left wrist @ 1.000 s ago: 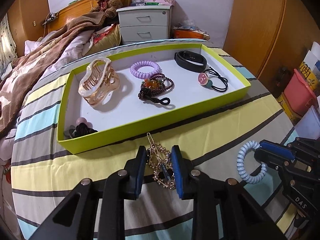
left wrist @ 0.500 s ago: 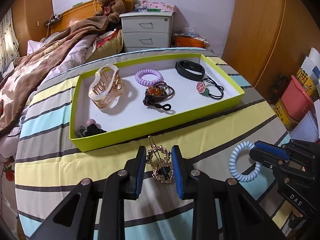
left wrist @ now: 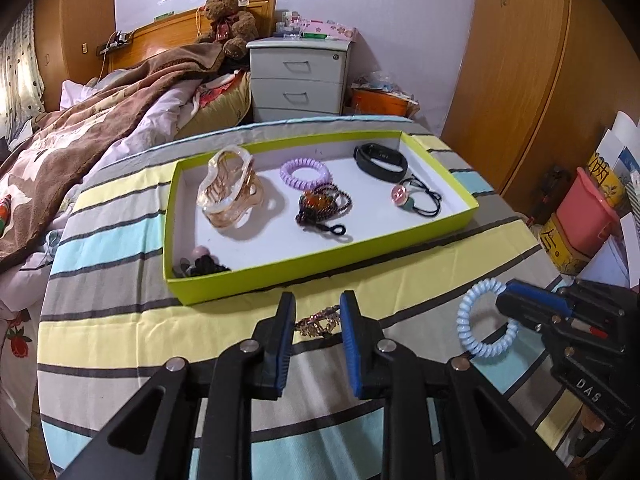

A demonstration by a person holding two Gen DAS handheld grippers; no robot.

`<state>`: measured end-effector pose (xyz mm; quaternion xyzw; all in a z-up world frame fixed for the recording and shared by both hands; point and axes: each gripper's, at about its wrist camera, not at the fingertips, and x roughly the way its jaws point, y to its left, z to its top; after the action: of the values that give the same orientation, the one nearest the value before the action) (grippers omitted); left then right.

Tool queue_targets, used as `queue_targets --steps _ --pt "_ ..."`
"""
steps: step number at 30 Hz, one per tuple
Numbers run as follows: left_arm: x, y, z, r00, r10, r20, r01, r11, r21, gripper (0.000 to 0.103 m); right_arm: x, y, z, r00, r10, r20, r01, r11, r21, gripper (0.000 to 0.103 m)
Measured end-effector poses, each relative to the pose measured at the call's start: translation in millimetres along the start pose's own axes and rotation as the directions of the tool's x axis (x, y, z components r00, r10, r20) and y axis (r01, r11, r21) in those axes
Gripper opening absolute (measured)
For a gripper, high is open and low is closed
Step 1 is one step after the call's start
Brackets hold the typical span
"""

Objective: Organize jewelry
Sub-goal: 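Carry the hair clip with the left tool while the right tool carries the blue coil over the box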

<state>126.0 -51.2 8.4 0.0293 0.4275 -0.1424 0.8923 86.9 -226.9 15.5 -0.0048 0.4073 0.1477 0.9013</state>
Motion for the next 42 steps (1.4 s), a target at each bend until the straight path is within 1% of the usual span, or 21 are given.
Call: queue_targets --steps 2,5,9,15,16,17,18,19,20,22,23,28,29,30,32,38,42 --pt "2 2 -4 1.0 -0.002 -0.014 0.002 1.0 -0.002 0.024 0 0 0 1.0 -0.001 -0.002 0.001 1.0 0.001 0.01" --pt "-1 4 -9 1.0 -0.016 -0.012 0.016 1.0 -0.015 0.024 1 0 -1 1.0 0.0 -0.004 0.0 1.0 0.002 0.01" --pt "1 3 -16 0.999 -0.012 -0.034 0.011 1.0 -0.015 0.017 1 2 0 1.0 0.003 0.003 -0.003 1.0 -0.003 0.01" --pt "7 5 -21 0.998 -0.017 -0.059 0.016 1.0 -0.019 0.018 0 3 -1 1.0 0.004 0.004 -0.004 1.0 -0.002 0.01" --pt "9 6 -22 0.998 -0.022 -0.067 0.02 1.0 -0.023 0.02 0 2 -1 1.0 0.003 0.003 -0.003 1.0 0.0 0.01" --pt "12 6 -23 0.997 -0.018 -0.077 0.016 1.0 -0.018 0.029 0 2 -1 1.0 0.003 0.004 -0.003 1.0 0.001 0.01" --pt "14 5 -24 0.996 0.0 -0.086 -0.001 1.0 -0.013 0.043 0 3 -1 1.0 0.004 0.004 -0.004 1.0 0.002 0.01" --pt "16 4 -25 0.995 0.018 -0.093 -0.018 1.0 -0.005 0.047 0 2 -1 1.0 0.006 0.004 -0.006 1.0 0.0 0.01" --pt "19 3 -25 0.995 0.025 -0.098 -0.025 1.0 0.004 0.048 0 2 -1 1.0 0.006 0.004 -0.006 1.0 -0.002 0.01" --pt "21 2 -25 0.994 0.013 -0.105 -0.013 1.0 0.004 0.048 0 2 -1 1.0 0.005 0.004 -0.005 1.0 0.0 0.01" --pt "22 0 -26 0.994 0.02 -0.105 -0.018 1.0 0.015 0.049 0 2 -1 1.0 0.006 0.005 -0.006 1.0 0.001 0.01" --pt "22 -8 -28 0.993 0.045 -0.106 -0.04 0.998 0.053 0.048 1 2 0 1.0 0.009 0.004 -0.009 1.0 0.0 0.01" --pt "21 -9 -29 0.993 0.048 -0.104 -0.042 0.997 0.057 0.045 1 2 0 1.0 0.007 0.004 -0.007 1.0 0.0 0.01" --pt "21 -9 -29 0.994 0.045 -0.103 -0.04 0.997 0.059 0.036 0 2 0 1.0 0.006 0.004 -0.006 1.0 0.0 0.01" --pt "20 -9 -28 0.993 0.049 -0.105 -0.043 0.997 0.063 0.027 1 2 0 1.0 0.006 0.006 -0.006 1.0 -0.001 0.01" --pt "18 -7 -26 0.993 0.048 -0.105 -0.043 0.998 0.051 0.026 0 1 4 1.0 -0.001 0.011 0.001 1.0 0.001 0.01" --pt "12 -5 -21 0.995 0.042 -0.088 -0.038 0.998 0.042 0.026 -3 2 9 1.0 -0.001 0.018 0.001 1.0 0.0 0.01"
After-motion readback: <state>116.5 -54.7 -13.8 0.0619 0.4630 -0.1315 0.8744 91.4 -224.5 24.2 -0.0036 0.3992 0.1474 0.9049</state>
